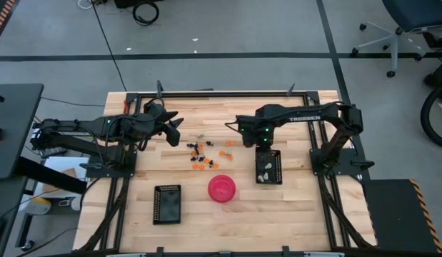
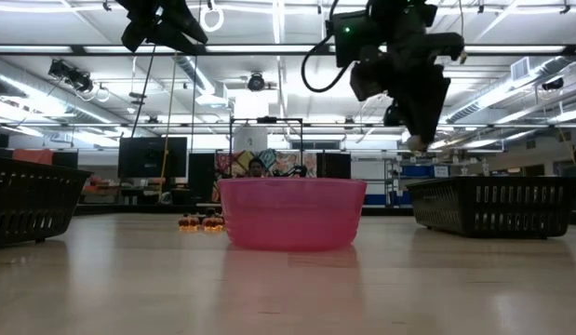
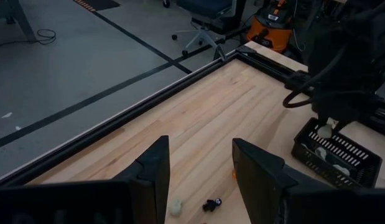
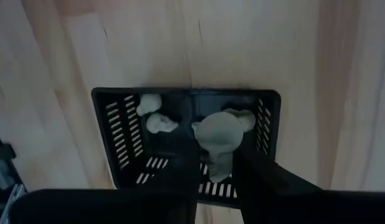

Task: Sort Halloween decoration
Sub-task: Put the white skull toy into the top black bin

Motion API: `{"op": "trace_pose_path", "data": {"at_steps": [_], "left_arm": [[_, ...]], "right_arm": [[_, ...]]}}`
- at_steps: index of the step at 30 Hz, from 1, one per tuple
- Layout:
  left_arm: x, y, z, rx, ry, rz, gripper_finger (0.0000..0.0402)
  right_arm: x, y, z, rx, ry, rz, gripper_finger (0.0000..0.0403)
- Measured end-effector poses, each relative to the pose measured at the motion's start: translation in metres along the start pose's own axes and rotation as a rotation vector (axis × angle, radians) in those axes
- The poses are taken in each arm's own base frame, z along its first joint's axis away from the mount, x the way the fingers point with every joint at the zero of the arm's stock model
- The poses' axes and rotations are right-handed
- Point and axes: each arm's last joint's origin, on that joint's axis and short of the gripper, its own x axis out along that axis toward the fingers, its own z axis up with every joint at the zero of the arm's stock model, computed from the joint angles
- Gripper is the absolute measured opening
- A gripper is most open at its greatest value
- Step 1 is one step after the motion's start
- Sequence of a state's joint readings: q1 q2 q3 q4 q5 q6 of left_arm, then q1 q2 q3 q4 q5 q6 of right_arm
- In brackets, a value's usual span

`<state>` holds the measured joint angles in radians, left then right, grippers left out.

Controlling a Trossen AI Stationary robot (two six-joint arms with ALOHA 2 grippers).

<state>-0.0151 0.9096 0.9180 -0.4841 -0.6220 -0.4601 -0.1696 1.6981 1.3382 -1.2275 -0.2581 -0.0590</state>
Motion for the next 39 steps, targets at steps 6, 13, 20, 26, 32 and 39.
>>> {"op": "trace_pose_path", "data": {"at_steps": [6,13,20,26,32,39], "left_arm": [[0.0,0.0,0.0,0.001,0.001,0.0,0.0149],[0.0,0.0,0.0,-0.004,0.0,0.0,0.0149],[0.0,0.0,0.0,-0.01,0.0,0.0,0.0149],[0.0,0.0,0.0,-0.01,0.0,0.0,0.0149],[0.0,0.0,0.0,-0.01,-0.001,0.0,0.0149],[0.0,0.0,0.0,0.004,0.0,0.001,0.0149]], "right_arm": [[0.02,-0.004,-0.011,0.07,0.076,0.041,0.012],[0.012,-0.002,-0.009,0.147,0.076,0.065,0.0166],[-0.014,0.01,0.022,0.059,-0.201,-0.048,0.0187],[0.0,0.005,0.043,-0.031,-0.452,-0.125,0.0203],[0.016,-0.002,0.049,0.002,-0.513,-0.127,0.0223],[0.055,-0.001,0.07,0.035,-0.428,-0.111,0.0222]]}}
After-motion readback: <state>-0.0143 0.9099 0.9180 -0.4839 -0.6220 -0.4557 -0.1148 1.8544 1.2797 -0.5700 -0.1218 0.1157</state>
